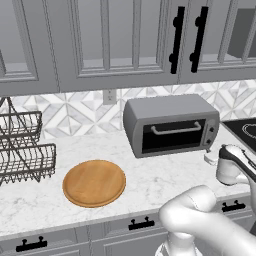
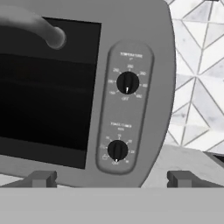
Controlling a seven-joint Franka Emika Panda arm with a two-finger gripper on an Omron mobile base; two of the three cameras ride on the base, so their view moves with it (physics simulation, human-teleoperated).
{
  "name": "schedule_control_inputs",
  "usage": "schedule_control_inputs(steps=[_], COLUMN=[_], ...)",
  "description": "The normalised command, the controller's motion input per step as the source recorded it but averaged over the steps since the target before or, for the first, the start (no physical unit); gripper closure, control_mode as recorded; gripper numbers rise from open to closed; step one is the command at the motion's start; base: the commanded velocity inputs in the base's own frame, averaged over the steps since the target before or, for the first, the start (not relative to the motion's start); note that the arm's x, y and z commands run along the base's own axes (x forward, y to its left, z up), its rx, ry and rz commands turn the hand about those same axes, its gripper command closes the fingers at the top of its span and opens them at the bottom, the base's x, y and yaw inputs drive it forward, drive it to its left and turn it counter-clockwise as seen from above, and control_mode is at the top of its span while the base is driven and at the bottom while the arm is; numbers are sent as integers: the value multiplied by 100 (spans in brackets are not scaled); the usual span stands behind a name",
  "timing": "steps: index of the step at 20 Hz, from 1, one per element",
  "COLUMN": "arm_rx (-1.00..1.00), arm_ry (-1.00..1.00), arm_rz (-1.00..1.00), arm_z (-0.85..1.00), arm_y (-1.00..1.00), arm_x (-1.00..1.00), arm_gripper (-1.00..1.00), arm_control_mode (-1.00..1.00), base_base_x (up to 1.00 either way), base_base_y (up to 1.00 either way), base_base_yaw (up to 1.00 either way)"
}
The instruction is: Pick up the kebab skewer and baguette bread, and place them inside the toaster oven. Close the toaster oven door and start by setting the timer.
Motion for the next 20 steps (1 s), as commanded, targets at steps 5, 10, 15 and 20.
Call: schedule_control_inputs(steps=[5, 10, 15, 20], arm_rx=[-9, -7, 0, 0], arm_ry=[0, 0, 0, 0], arm_rz=[0, 0, 0, 0], arm_z=[-9, 0, 0, 0], arm_y=[0, 0, 0, 0], arm_x=[20, 24, 24, 22], arm_gripper=[-100, -100, -100, -100], arm_control_mode=[-100, -100, -100, -100], base_base_x=[0, 0, 0, 0], base_base_y=[0, 0, 0, 0], base_base_yaw=[0, 0, 0, 0])
